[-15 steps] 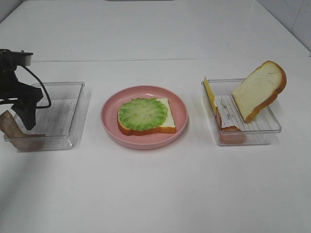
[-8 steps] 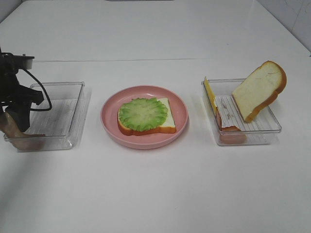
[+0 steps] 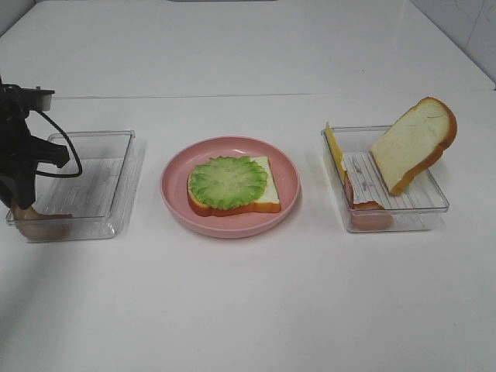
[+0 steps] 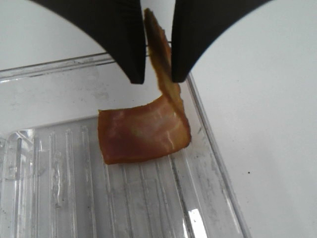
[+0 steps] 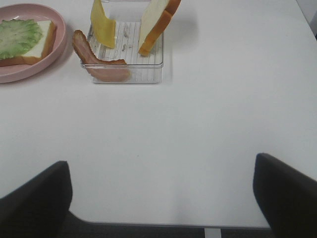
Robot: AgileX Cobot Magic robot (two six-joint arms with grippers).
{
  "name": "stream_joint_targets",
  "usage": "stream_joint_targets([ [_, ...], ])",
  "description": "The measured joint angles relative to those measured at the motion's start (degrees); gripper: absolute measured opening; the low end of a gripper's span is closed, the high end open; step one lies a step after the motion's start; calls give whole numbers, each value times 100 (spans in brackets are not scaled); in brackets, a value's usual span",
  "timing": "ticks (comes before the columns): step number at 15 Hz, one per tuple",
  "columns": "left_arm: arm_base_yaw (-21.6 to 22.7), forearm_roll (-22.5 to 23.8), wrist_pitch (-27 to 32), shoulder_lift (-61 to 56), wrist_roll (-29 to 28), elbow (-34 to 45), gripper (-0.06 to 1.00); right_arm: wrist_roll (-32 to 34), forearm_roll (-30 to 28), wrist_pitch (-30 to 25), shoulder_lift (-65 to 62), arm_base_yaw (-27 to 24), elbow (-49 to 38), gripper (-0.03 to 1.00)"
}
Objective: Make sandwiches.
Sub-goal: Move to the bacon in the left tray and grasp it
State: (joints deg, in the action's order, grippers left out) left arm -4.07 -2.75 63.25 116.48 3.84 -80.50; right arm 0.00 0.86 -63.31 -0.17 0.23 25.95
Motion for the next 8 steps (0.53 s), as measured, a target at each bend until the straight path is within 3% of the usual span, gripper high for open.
stream_joint_targets([
  [2, 0, 34, -17, 0, 0, 0, 1, 0, 0, 0, 0, 0, 0, 96],
  [8, 0, 97, -17, -246, 0, 0, 0, 0, 0, 0, 0, 0, 0, 96],
])
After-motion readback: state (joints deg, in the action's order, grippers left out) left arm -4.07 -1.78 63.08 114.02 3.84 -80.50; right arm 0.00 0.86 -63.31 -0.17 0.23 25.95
